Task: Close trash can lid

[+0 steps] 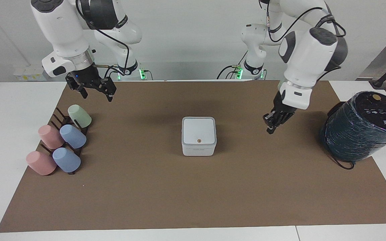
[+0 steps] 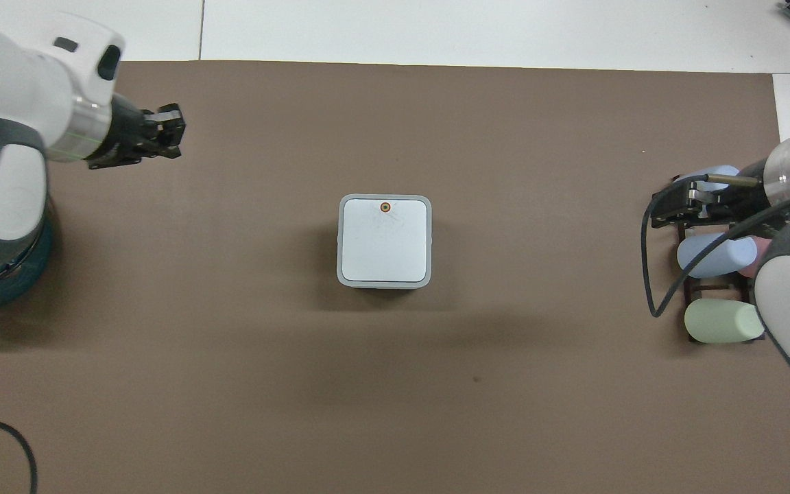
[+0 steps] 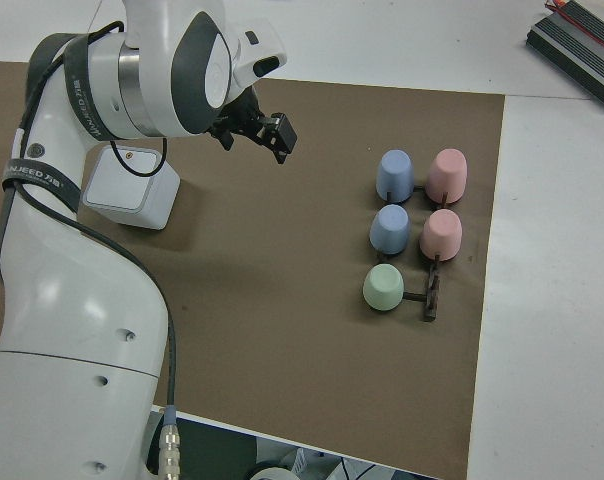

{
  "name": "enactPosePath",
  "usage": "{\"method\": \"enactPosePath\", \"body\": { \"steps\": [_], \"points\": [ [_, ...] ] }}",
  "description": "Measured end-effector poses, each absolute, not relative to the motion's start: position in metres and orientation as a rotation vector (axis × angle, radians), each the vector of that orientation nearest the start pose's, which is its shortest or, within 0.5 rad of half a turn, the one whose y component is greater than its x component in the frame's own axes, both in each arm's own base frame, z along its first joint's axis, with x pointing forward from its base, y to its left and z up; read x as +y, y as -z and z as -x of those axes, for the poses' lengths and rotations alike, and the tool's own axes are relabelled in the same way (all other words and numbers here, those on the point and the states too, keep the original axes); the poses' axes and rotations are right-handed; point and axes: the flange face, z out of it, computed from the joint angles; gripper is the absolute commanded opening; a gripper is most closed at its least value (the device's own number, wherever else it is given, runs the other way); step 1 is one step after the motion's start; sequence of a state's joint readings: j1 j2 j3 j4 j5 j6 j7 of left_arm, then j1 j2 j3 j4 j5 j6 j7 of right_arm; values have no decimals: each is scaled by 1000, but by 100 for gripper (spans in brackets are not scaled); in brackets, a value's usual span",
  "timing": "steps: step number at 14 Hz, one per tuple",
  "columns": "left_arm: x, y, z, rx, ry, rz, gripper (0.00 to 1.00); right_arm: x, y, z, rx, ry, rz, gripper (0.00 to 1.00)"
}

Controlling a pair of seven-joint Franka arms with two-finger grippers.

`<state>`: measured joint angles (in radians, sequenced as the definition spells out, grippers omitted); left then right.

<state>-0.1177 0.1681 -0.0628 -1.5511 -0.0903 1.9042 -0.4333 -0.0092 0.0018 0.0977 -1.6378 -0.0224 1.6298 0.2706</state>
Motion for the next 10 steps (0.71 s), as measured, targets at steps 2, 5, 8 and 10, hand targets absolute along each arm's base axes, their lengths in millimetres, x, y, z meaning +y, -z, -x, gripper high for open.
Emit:
{"method": "enactPosePath", "body": {
  "steps": [2,5,8,10],
  "points": [
    [-71,-580,-613,-299,194,3247,0,47,-597,-557,286,-9,3152,100],
    [-28,-591,-597,-107,100,3238,0,47,-597,-557,286,-9,3152,100],
    [-10,-601,-587,44,78,3168,0,47,-597,-557,286,-9,3152,100],
    [-11,-604,-584,86,80,3150,20,47,-597,-557,286,-9,3152,100]
  ]
}}
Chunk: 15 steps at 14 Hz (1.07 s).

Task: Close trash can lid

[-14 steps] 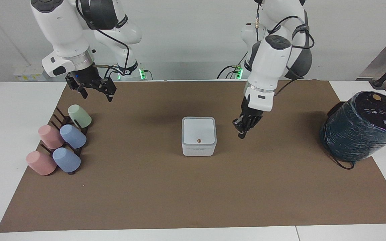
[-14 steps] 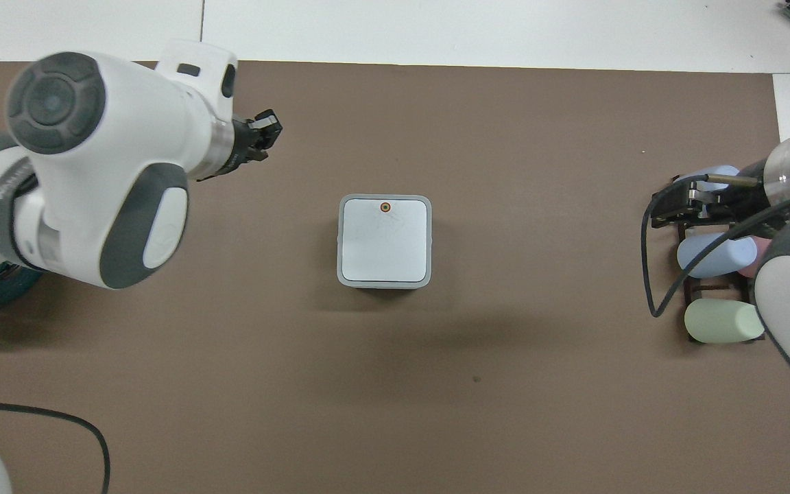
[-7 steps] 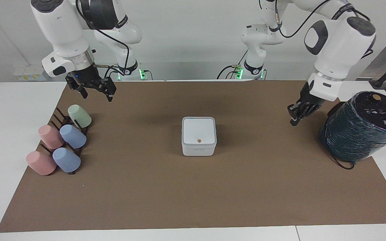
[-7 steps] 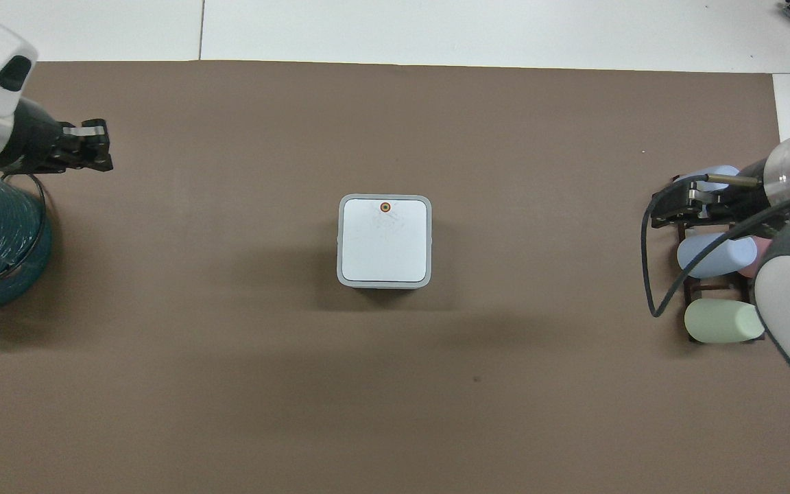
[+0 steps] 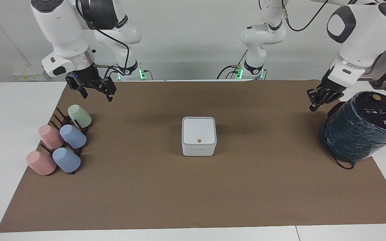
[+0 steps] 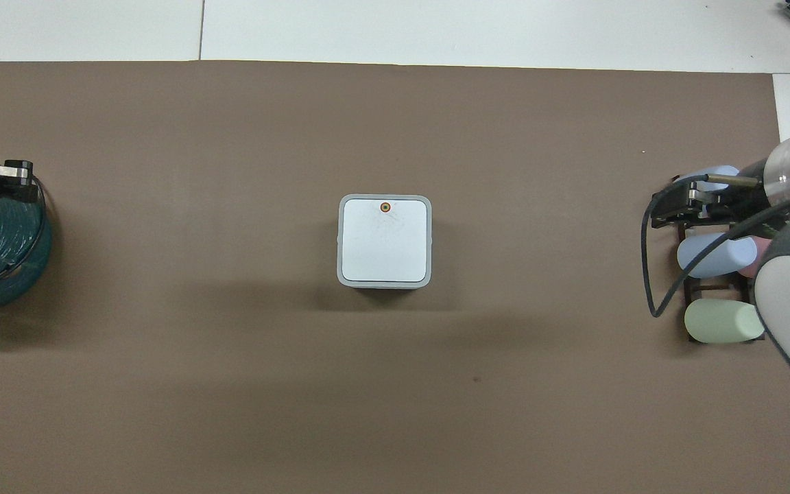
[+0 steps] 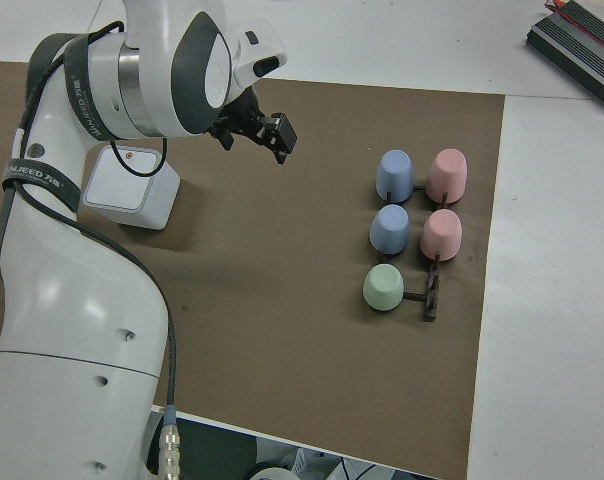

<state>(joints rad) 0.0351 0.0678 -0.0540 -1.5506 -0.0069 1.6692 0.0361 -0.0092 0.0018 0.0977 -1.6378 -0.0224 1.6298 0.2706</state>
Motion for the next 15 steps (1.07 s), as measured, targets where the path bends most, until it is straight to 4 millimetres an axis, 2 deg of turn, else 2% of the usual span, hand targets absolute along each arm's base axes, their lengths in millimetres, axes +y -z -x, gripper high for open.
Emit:
{"method": "enactPosePath", "body": {
  "steps": [1,2,3,7,15],
  "points": [
    [-11,-605,-584,97,81,3147,39,47,-597,-557,286,-9,3152,100],
    [-11,-605,-584,103,80,3146,64,47,-597,-557,286,-9,3152,100],
    [-12,-605,-584,109,81,3146,100,47,-597,-557,286,-9,3152,100],
    [-19,-606,-585,131,104,3145,100,47,-597,-557,286,-9,3152,100],
    [-19,-606,-586,132,114,3145,100,47,-597,-557,286,-9,3152,100]
  ]
}}
